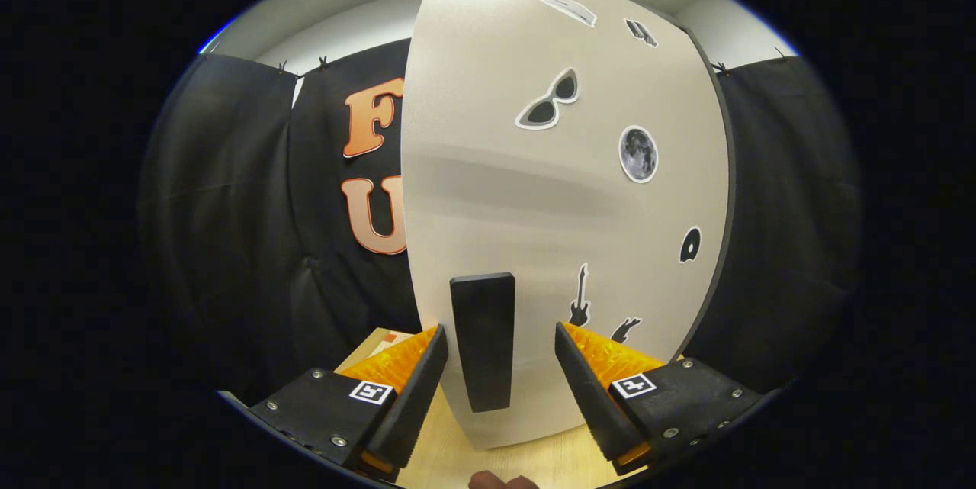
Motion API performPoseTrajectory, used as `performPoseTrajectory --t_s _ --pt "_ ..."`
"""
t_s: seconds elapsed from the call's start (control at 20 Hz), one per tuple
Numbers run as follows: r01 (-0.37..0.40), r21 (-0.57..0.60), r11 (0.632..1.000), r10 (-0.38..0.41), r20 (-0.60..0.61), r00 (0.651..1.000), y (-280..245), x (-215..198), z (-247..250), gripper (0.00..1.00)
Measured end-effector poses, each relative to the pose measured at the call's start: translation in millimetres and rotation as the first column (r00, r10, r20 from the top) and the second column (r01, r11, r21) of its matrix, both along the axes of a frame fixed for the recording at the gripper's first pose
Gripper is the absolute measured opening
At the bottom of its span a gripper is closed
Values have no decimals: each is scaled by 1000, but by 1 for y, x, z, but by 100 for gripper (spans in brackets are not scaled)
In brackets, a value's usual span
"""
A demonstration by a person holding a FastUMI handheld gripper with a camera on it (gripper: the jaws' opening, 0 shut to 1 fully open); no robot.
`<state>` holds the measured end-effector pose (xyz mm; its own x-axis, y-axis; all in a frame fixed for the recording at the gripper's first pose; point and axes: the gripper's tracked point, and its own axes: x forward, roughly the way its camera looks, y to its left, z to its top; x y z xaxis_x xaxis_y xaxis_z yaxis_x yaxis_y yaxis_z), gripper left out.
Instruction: Open the shoe cabinet door, grab the shoes and put them into the shoe cabinet, then close the shoe cabinet door.
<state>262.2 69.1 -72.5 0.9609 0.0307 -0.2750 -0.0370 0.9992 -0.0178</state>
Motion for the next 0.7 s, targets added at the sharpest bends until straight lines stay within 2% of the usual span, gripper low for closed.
performPoseTrajectory --t_s 0.2,0.7 --pt "2 56 998 -2 -10 1000 5 13 -4 89" --pt "25 63 998 -25 2 1000 7 33 -7 90"
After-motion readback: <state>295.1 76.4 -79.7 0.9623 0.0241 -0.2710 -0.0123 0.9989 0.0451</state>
